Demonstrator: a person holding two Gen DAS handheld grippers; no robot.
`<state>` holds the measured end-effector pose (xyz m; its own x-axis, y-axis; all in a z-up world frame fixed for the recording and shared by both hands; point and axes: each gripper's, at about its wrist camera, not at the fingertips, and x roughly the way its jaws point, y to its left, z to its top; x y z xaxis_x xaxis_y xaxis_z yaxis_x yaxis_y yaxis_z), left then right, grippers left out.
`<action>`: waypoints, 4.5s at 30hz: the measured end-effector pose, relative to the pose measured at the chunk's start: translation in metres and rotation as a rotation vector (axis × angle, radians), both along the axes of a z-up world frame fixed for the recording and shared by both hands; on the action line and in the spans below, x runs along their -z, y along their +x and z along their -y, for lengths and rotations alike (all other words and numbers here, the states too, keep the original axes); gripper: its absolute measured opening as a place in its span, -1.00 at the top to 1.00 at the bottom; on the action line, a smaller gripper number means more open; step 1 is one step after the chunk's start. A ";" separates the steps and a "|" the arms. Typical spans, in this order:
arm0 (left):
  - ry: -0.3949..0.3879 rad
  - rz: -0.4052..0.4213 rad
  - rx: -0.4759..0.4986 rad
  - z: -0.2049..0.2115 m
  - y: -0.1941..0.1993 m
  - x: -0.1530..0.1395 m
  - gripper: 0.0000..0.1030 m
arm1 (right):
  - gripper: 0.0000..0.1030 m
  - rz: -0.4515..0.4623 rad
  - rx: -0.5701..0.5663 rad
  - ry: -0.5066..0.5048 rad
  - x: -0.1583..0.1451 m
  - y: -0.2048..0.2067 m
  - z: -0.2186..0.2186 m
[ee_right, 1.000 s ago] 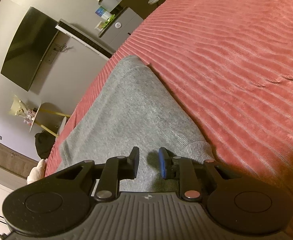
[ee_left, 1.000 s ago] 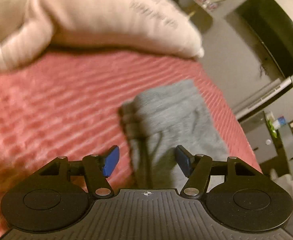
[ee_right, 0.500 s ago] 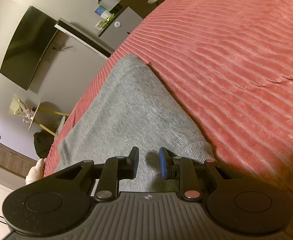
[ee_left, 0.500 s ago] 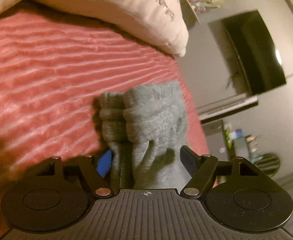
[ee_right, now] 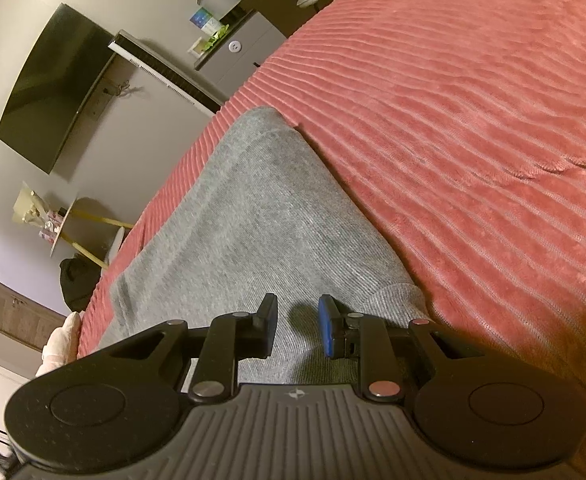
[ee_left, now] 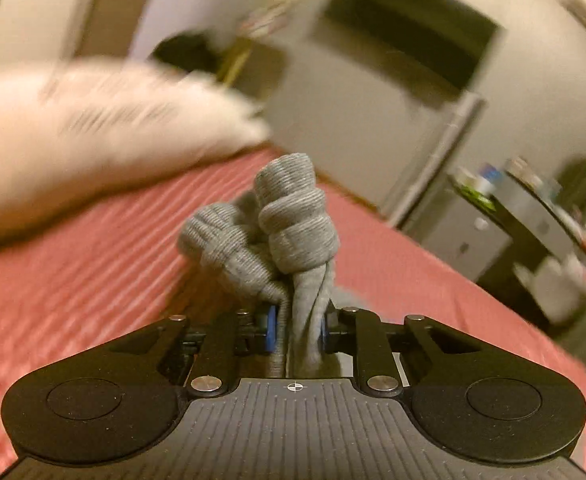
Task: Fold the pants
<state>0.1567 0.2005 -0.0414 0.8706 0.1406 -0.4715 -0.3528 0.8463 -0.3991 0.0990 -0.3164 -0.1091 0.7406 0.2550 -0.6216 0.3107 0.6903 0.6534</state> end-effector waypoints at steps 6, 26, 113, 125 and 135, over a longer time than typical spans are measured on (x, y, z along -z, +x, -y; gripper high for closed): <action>0.242 0.094 0.254 0.107 -0.002 -0.050 0.60 | 0.56 0.004 -0.001 0.006 0.000 -0.001 0.001; 0.226 -0.142 0.422 0.212 -0.022 -0.004 -0.84 | -0.50 0.121 -0.133 -0.006 -0.034 -0.011 -0.027; -0.081 -0.481 0.505 0.171 0.000 0.067 -0.97 | 0.10 0.104 0.101 0.264 -0.017 0.018 -0.025; -0.132 -0.439 0.359 0.152 -0.005 0.069 -0.76 | 0.11 0.264 0.057 0.195 -0.079 0.011 -0.023; -0.191 -0.351 0.338 0.127 -0.029 0.059 -0.42 | 0.11 0.238 0.069 0.176 -0.068 0.003 -0.010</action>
